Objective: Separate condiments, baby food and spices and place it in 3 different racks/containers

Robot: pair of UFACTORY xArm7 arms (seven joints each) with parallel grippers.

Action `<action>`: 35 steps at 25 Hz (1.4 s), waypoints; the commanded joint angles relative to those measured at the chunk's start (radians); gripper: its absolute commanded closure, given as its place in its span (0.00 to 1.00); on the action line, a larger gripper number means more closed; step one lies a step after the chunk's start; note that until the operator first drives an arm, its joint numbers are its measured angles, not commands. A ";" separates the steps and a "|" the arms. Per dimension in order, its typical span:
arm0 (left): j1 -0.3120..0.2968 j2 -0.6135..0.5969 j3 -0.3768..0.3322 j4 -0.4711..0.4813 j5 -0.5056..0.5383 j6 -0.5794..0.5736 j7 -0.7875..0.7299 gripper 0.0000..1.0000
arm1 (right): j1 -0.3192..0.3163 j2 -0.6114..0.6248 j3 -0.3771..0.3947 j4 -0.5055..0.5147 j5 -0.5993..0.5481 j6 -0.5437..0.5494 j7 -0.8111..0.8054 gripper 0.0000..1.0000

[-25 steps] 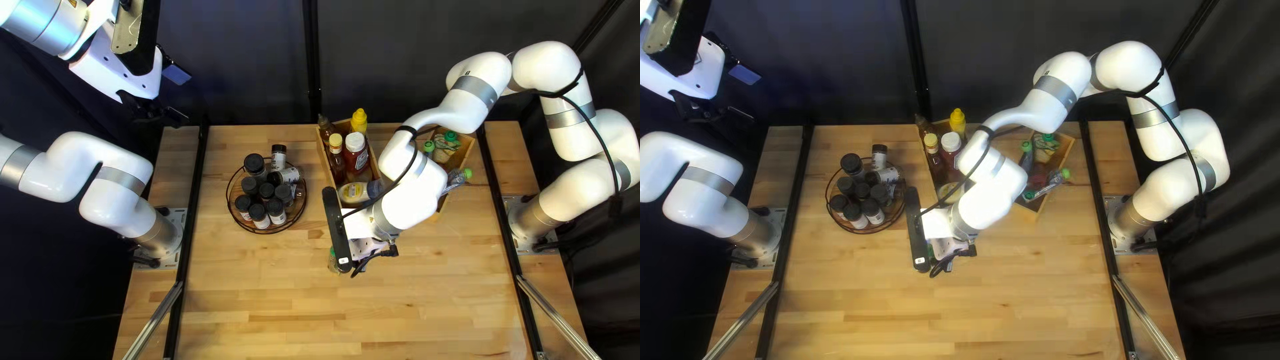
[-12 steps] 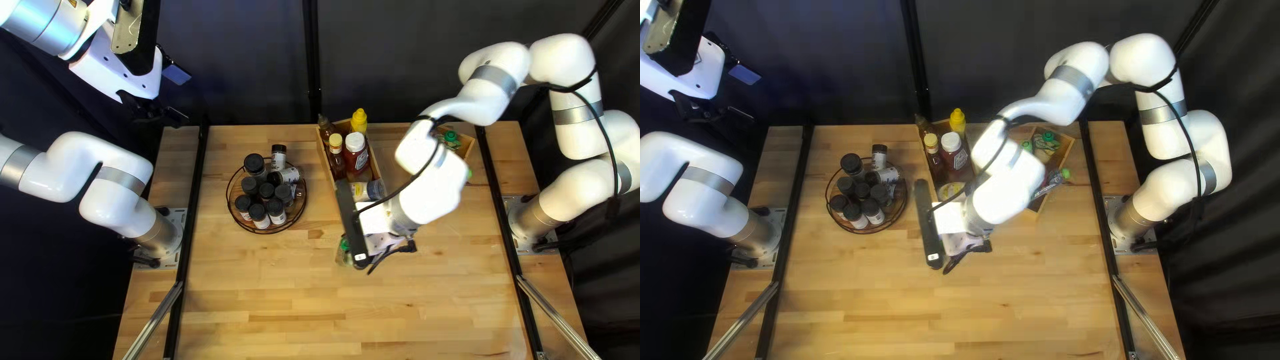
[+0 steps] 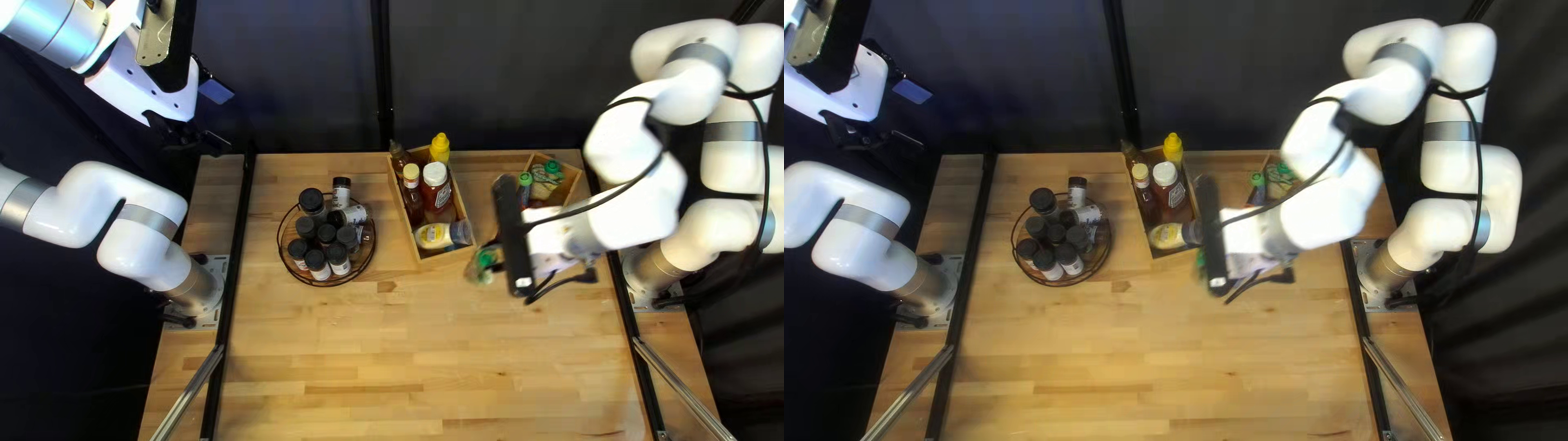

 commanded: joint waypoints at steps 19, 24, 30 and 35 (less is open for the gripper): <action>0.000 0.000 0.000 0.000 0.000 0.000 0.000 0.00 | -0.317 -0.298 0.279 -0.241 0.106 0.297 0.051 0.99; 0.000 0.000 0.000 0.000 0.000 0.000 0.000 0.00 | -0.356 -0.349 0.278 -0.278 0.097 0.318 0.041 0.99; 0.000 0.000 0.000 0.000 0.000 0.000 0.000 0.00 | -0.411 -0.423 0.242 -0.334 0.058 0.327 0.025 0.99; 0.000 0.000 0.000 0.000 0.000 0.000 0.000 0.00 | -0.417 -0.421 0.193 -0.347 0.027 0.309 0.042 0.33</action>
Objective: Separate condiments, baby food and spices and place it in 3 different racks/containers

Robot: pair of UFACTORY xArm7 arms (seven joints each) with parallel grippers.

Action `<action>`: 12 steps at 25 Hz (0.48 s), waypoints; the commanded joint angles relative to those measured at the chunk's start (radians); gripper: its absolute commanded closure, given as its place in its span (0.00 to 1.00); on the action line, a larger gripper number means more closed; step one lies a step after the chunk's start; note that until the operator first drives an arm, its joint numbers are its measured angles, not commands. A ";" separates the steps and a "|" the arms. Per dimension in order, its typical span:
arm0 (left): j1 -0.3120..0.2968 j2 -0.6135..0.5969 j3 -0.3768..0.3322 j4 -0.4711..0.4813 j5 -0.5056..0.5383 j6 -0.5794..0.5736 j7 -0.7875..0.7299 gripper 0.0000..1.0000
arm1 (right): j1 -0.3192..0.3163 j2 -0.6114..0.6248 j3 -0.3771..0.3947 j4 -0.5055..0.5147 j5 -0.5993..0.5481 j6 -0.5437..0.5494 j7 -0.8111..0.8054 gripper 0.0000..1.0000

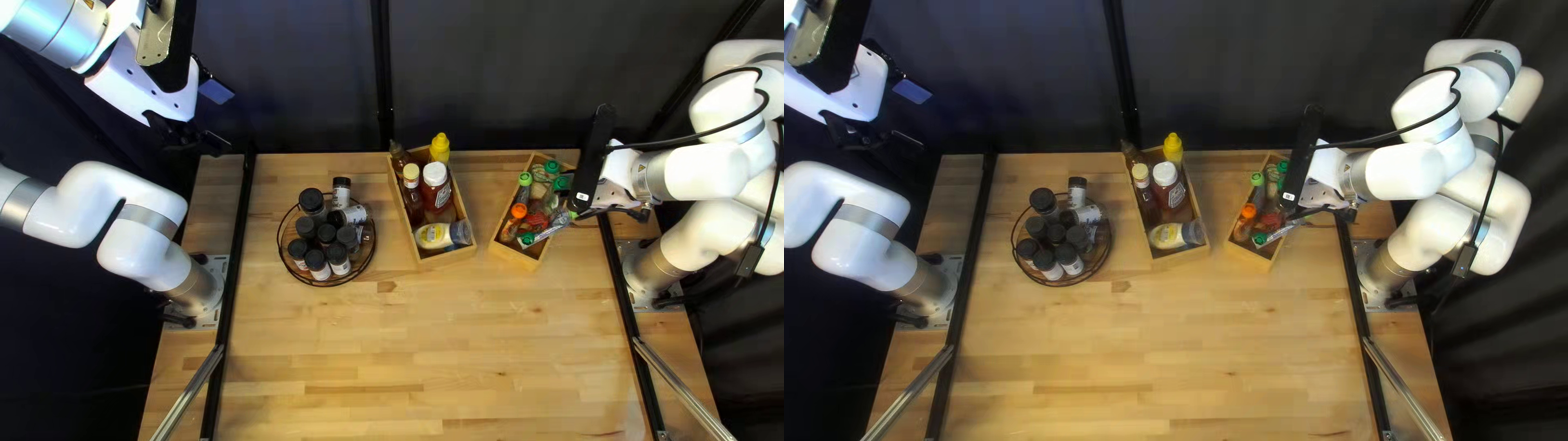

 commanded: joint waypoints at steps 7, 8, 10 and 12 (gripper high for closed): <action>0.000 0.000 0.000 0.000 0.000 0.000 0.000 0.00 | 0.050 0.076 -0.044 0.048 -0.007 -0.035 0.040 0.00; 0.000 0.000 0.000 0.000 0.000 0.000 0.000 0.00 | 0.075 0.105 -0.039 0.073 0.004 -0.042 0.049 0.00; 0.000 0.000 0.000 0.000 0.000 0.000 0.000 0.00 | 0.111 0.145 -0.039 0.109 0.012 -0.057 0.057 0.00; 0.000 0.000 0.000 0.000 0.000 0.000 0.000 0.00 | 0.150 0.182 -0.049 0.146 0.014 -0.078 0.062 0.00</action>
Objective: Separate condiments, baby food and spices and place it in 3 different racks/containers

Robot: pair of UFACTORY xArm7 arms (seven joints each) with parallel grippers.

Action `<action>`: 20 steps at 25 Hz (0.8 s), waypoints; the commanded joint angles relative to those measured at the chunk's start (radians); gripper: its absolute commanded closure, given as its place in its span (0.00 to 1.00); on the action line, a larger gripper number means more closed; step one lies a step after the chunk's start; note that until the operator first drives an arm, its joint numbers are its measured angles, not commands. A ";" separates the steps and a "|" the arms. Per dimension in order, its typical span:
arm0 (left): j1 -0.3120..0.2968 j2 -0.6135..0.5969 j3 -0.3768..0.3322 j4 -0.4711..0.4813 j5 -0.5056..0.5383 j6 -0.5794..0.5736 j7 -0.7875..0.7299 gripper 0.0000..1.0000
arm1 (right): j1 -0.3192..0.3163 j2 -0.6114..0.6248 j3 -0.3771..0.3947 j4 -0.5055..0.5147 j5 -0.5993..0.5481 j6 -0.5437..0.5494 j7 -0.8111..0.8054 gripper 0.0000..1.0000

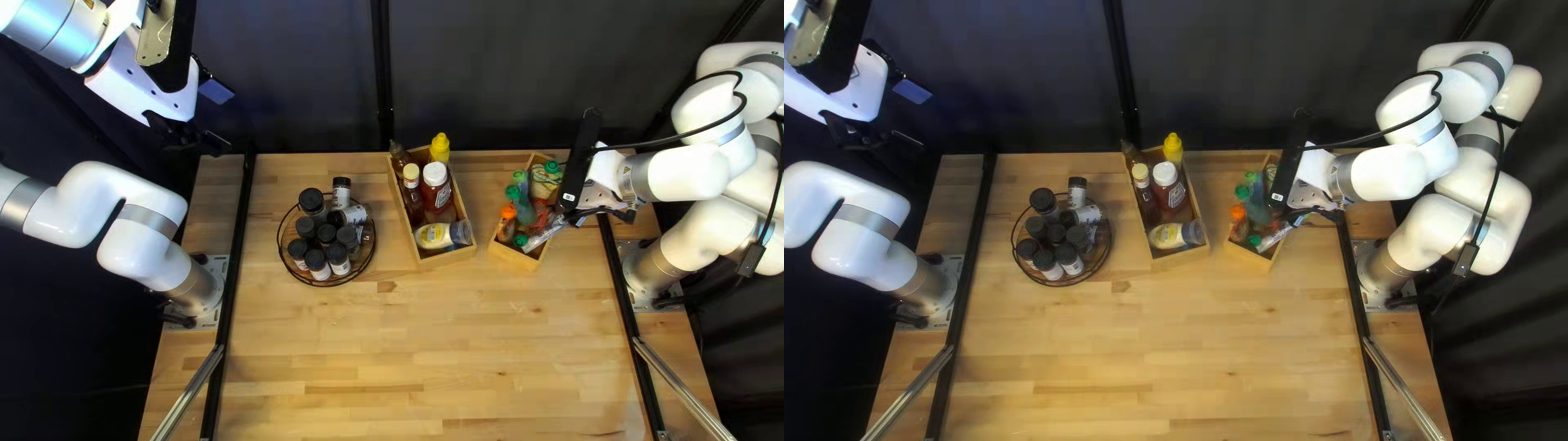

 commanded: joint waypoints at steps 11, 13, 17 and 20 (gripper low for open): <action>0.000 0.000 0.000 0.000 0.000 0.000 0.000 0.00 | 0.291 0.099 -0.123 0.287 0.007 -0.236 -0.107 0.00; 0.000 0.000 0.000 0.000 0.000 0.000 0.000 0.00 | 0.310 0.107 -0.123 0.315 0.013 -0.246 -0.110 0.00; 0.000 0.000 0.000 0.000 0.000 0.000 0.000 0.00 | 0.328 0.124 -0.084 0.373 0.038 -0.235 -0.119 0.00; 0.000 0.000 0.000 0.000 0.000 0.000 0.000 0.00 | 0.325 0.136 -0.039 0.402 0.060 -0.210 -0.125 0.00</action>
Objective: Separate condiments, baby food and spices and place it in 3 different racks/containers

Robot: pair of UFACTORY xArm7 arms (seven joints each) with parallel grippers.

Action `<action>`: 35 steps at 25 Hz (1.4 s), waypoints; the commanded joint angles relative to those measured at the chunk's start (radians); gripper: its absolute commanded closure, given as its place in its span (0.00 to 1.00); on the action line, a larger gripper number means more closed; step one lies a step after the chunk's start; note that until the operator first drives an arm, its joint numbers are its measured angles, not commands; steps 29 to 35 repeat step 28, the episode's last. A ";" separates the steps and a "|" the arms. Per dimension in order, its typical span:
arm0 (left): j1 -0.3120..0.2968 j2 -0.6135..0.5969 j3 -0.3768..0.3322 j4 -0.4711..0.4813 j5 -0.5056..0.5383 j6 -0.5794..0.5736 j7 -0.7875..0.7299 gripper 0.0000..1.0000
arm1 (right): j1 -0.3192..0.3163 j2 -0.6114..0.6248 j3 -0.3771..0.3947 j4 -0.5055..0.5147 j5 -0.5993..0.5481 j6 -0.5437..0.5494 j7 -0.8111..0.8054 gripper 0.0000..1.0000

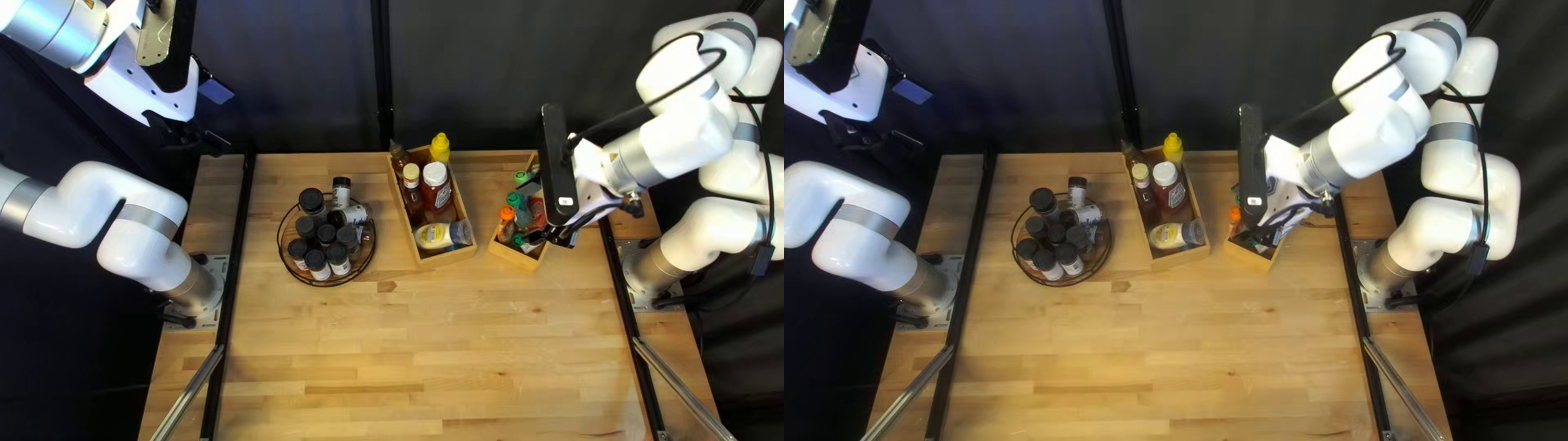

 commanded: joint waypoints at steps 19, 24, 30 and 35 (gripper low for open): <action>0.000 0.000 0.000 0.000 0.000 0.000 0.000 0.00 | -0.005 0.136 0.260 0.299 0.166 0.227 -0.106 0.00; 0.000 0.000 0.000 0.000 0.000 0.000 0.000 0.00 | -0.005 0.136 0.260 0.299 0.166 0.227 -0.106 0.00; 0.000 0.000 0.000 0.000 0.000 0.000 0.000 0.00 | -0.005 0.136 0.260 0.299 0.166 0.227 -0.106 0.00; 0.000 0.000 0.000 0.000 0.000 0.000 0.000 0.00 | -0.005 0.136 0.260 0.299 0.166 0.227 -0.106 0.00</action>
